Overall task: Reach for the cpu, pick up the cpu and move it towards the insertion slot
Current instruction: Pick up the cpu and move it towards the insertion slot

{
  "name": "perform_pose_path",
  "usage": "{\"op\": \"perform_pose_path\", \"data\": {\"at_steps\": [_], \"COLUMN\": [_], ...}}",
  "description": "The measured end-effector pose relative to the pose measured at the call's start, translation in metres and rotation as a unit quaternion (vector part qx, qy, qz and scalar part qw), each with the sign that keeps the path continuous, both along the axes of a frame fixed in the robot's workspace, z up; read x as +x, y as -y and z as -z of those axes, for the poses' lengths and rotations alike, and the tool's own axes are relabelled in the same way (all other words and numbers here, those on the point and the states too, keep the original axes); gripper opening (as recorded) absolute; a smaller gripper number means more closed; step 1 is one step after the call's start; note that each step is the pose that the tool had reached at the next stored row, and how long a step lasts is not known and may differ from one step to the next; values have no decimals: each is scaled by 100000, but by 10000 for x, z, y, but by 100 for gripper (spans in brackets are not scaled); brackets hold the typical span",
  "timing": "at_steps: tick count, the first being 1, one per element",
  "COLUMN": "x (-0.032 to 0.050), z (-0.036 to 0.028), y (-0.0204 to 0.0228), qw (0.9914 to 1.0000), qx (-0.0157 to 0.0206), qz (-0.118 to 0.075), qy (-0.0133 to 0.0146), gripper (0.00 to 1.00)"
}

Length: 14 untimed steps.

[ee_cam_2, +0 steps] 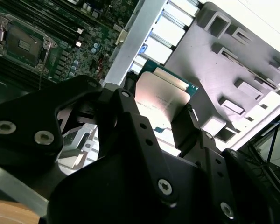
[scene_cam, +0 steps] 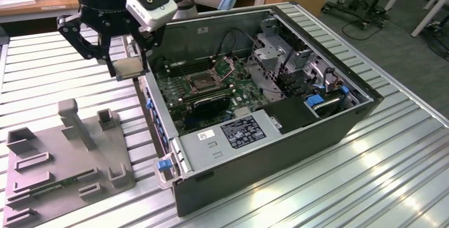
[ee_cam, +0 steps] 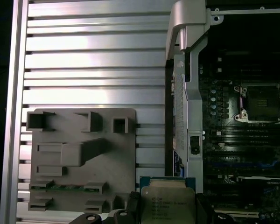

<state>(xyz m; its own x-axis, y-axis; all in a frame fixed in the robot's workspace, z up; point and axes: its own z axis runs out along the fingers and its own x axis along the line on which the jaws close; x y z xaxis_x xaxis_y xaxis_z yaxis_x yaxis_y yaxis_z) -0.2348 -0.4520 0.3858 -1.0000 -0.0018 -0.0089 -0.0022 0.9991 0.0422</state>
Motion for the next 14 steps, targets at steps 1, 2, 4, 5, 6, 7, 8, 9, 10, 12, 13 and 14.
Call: {"op": "perform_pose_path", "data": {"at_steps": [1,2,4,5,6,7,8,9,10,12,13,14], "x": [11,22,46,58,71,83,95,108,119,139,149,157], "z": [1,0,1,1,2,2,2,3,3,4,4,4], "y": [0,0,0,0,0,0,0,0,0,0,0,0], "qw": [100000,100000,100000,100000,100000,100000,100000,100000,100000,100000,100000,100000], "qx": [6,1,3,3,4,0,1,2,1,2,1,1], "qz": [0,-1,-1,-1,-2,-1,1,1,0,-1,-3,0], "qy": [5,1,2,4,2,2,1,1,1,2,1,1], "gripper": [55,55,55,55,55,55,55,55,55,55,55,55]}}
